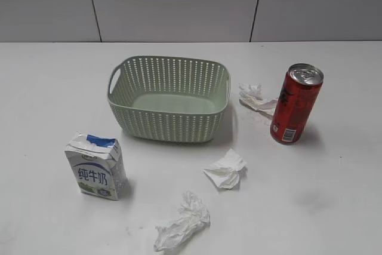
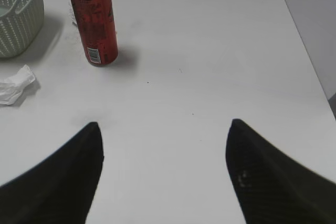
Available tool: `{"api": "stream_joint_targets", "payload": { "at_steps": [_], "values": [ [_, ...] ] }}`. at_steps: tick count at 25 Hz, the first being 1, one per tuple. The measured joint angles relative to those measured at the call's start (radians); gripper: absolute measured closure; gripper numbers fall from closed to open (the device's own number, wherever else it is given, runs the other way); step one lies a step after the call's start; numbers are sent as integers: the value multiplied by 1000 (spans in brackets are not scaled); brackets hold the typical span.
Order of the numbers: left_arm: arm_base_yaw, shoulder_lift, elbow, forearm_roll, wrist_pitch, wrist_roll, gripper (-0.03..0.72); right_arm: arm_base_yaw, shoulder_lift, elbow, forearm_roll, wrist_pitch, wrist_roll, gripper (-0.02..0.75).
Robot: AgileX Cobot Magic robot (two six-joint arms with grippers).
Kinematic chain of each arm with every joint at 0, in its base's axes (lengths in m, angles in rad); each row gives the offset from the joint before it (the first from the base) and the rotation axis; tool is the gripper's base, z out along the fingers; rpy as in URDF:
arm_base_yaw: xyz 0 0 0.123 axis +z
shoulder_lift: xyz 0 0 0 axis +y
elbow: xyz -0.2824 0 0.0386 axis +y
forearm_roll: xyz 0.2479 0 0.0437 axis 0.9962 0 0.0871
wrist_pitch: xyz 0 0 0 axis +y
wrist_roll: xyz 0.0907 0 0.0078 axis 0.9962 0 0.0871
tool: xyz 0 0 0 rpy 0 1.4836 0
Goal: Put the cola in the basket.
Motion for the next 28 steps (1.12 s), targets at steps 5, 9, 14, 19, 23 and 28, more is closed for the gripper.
{"api": "stream_joint_targets", "payload": {
  "at_steps": [5,9,14,19,23,28],
  "values": [
    [0,0,0,0,0,0,451,0,0,0,-1,0,1,187],
    [0,0,0,0,0,-1,451,0,0,0,-1,0,3,187],
    [0,0,0,0,0,0,451,0,0,0,-1,-1,3,187],
    [0,0,0,0,0,0,451,0,0,-15,-1,-37,3,187],
    [0,0,0,0,0,0,451,0,5,-23,11,-154,3,187],
    [0,0,0,0,0,-1,451,0,130,-29,17,-308,3,187]
  ]
}}
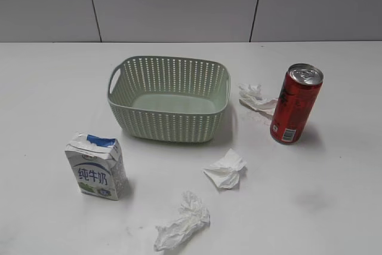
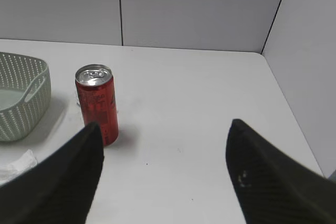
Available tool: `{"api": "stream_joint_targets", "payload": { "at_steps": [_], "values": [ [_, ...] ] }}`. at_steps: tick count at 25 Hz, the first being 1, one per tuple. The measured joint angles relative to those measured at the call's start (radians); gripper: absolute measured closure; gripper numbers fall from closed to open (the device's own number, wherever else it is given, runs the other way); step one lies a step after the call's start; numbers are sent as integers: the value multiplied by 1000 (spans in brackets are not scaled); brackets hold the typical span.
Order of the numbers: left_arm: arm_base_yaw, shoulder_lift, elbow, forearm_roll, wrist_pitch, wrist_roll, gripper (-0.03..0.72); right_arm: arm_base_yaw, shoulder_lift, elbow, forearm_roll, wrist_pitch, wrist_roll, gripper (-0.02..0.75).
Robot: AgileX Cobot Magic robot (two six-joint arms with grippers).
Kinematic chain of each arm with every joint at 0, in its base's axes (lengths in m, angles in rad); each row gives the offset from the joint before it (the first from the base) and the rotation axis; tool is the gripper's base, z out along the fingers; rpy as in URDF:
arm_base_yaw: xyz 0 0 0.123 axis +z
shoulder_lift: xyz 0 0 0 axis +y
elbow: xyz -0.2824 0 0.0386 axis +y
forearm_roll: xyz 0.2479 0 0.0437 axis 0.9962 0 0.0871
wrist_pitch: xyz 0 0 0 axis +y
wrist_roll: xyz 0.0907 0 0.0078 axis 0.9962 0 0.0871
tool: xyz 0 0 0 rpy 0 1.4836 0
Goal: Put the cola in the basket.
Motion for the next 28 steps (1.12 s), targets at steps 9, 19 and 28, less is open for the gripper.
{"api": "stream_joint_targets", "payload": {
  "at_steps": [9,19,28],
  "values": [
    [0,0,0,0,0,1,451,0,394,-21,61,-182,1,187],
    [0,0,0,0,0,0,451,0,918,-297,149,-94,-163,186],
    [0,0,0,0,0,0,451,135,1291,-571,229,46,-208,154]
  ]
}}
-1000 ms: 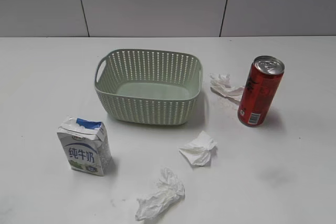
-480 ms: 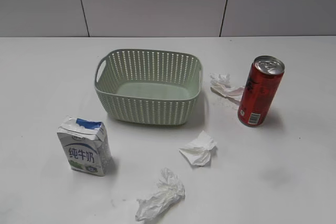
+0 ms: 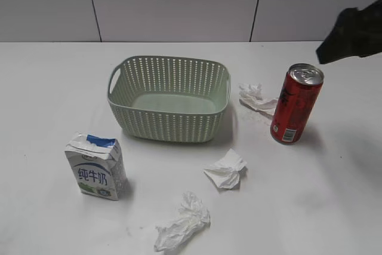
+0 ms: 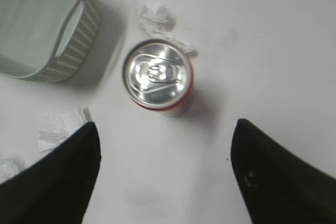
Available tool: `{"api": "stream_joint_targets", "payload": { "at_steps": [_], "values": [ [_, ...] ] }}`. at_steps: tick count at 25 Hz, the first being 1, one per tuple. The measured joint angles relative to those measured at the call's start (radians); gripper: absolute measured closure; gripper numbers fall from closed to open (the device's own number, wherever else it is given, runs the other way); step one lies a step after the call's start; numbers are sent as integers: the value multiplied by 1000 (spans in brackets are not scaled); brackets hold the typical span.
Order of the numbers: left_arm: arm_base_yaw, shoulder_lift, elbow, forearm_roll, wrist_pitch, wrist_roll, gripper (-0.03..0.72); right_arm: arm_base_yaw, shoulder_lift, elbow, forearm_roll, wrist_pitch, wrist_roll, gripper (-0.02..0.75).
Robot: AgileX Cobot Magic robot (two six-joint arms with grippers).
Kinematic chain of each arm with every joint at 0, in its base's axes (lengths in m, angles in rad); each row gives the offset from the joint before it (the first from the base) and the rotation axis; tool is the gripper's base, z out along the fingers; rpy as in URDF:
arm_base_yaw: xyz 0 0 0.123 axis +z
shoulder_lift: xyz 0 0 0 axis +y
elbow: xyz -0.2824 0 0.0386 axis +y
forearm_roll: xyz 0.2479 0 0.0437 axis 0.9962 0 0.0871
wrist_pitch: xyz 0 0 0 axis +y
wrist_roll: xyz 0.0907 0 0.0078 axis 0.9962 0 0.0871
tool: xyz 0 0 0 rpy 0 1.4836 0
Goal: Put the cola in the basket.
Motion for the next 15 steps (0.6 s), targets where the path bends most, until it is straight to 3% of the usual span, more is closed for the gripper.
{"api": "stream_joint_targets", "payload": {
  "at_steps": [7,15],
  "values": [
    [0,0,0,0,0,1,451,124,189,-127,-200,4,201,148],
    [0,0,0,0,0,0,451,127,271,-163,-220,2,277,147]
  ]
}}
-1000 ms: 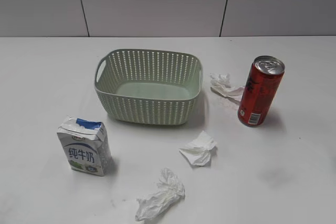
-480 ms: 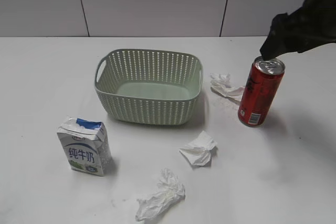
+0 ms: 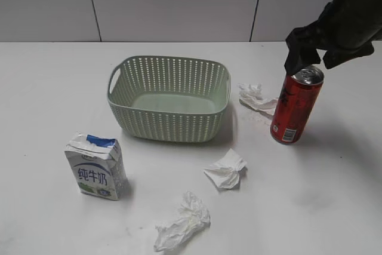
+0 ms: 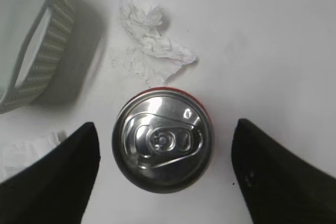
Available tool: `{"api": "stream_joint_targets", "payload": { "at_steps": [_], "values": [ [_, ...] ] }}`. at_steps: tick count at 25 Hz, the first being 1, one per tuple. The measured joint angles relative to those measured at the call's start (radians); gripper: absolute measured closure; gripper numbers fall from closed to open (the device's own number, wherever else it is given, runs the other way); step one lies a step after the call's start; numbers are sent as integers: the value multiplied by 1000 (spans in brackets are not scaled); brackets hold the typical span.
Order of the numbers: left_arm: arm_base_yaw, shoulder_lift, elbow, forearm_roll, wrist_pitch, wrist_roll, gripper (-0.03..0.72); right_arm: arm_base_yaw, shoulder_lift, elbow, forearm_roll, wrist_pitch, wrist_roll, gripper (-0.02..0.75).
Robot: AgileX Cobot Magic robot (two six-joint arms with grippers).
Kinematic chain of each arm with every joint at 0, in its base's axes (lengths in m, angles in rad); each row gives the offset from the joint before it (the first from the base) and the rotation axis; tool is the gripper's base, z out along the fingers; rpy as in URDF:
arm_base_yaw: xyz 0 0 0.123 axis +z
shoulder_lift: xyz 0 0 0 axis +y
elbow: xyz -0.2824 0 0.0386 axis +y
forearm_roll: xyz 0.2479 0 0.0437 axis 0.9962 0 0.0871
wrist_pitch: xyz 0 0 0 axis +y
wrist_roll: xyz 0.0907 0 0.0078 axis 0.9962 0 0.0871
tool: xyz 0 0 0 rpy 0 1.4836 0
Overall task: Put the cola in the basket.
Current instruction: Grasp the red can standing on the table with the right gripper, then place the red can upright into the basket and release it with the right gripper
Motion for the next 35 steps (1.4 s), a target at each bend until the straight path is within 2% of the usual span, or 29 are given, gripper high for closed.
{"api": "stream_joint_targets", "payload": {
  "at_steps": [17,19,21,27,32,35],
  "values": [
    [0,0,0,0,0,1,451,0,150,-3,14,-34,20,147],
    [0,0,0,0,0,1,451,0,150,-4,14,-38,20,167],
    [0,0,0,0,0,1,451,0,150,-4,13,-34,23,218],
    [0,0,0,0,0,1,451,0,151,-11,11,-31,25,217],
    [0,0,0,0,0,1,451,0,156,-91,-1,39,23,217],
    [0,0,0,0,0,1,451,0,156,-199,-37,101,18,217]
  ]
}}
